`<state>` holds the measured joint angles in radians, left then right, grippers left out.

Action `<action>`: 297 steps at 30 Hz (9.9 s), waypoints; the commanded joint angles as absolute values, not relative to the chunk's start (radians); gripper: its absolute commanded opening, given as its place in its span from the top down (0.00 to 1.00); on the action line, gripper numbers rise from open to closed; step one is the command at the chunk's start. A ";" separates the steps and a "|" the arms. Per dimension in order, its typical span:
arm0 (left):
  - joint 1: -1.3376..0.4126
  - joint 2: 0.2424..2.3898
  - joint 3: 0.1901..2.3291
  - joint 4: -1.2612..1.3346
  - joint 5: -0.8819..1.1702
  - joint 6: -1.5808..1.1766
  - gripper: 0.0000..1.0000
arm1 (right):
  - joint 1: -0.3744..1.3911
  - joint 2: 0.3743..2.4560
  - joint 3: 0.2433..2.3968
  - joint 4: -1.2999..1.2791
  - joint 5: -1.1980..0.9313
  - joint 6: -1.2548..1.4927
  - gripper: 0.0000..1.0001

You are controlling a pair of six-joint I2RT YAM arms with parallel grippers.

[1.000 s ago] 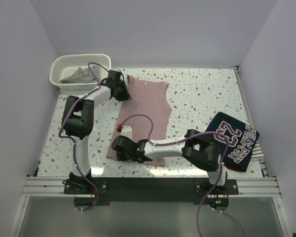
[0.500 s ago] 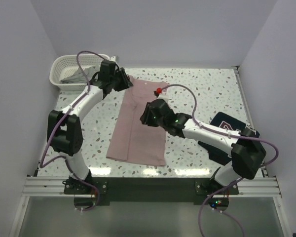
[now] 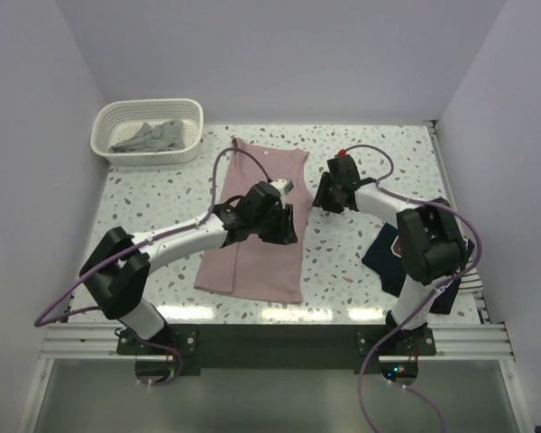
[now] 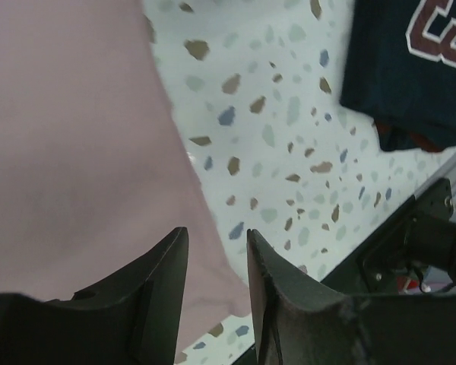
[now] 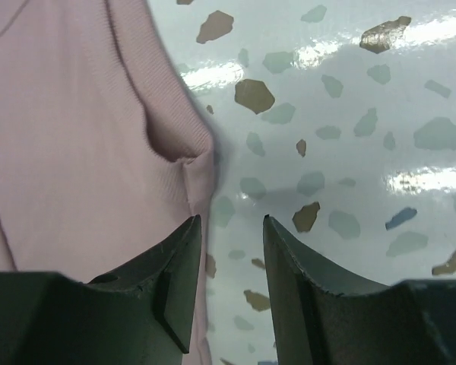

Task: Fold and stack the tank tops
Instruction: Fold the tank top

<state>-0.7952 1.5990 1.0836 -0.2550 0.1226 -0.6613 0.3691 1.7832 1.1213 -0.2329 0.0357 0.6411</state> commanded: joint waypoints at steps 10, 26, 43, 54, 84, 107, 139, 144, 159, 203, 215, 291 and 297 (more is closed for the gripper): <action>-1.092 1.638 1.078 -0.343 -0.055 -0.724 0.57 | 0.357 1.836 1.155 -0.180 -0.012 0.637 0.55; -1.269 1.746 1.164 -0.523 -0.256 -0.787 0.65 | 0.350 1.758 1.126 -0.193 0.009 0.644 0.56; -1.285 1.796 1.167 -0.477 -0.224 -0.781 0.62 | 0.350 1.773 1.108 -0.167 0.002 0.657 0.56; -1.307 1.807 1.167 -0.457 -0.215 -0.776 0.61 | 0.350 1.779 1.101 -0.161 0.002 0.660 0.56; -1.293 1.563 0.985 -0.374 -0.224 -0.877 1.00 | 0.362 1.818 1.095 -0.083 -0.068 0.634 0.50; -1.293 1.568 0.953 -0.264 -0.121 -0.854 1.00 | 0.357 1.872 1.129 -0.132 0.109 0.653 1.00; -1.229 1.328 0.698 -0.319 -0.252 -1.040 1.00 | 0.472 1.900 1.406 -0.348 0.189 0.690 1.00; -1.226 1.284 0.680 -0.383 -0.285 -1.065 1.00 | 0.534 2.002 1.523 -0.368 0.209 0.704 1.00; -1.210 1.258 0.652 -0.508 -0.295 -1.097 1.00 | 0.612 2.140 1.670 -0.394 0.224 0.710 1.00; -0.819 1.175 0.864 -0.563 -0.304 -0.798 0.59 | 0.678 2.089 1.676 -0.437 0.239 0.617 0.39; -0.661 1.152 0.770 -0.503 -0.226 -0.727 0.61 | 0.690 2.278 1.816 -0.534 0.345 0.580 0.57; -0.488 1.468 0.561 0.011 0.097 -0.753 0.51 | 0.788 1.348 0.580 -0.129 0.287 1.141 0.44; -0.488 1.497 0.558 0.002 0.069 -0.753 0.58 | 0.788 1.402 0.587 -0.106 0.284 1.149 0.45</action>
<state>-0.4931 1.4551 0.5701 0.0528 0.1265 -0.7662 0.7853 1.3792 0.5930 -0.1383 0.2329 1.1164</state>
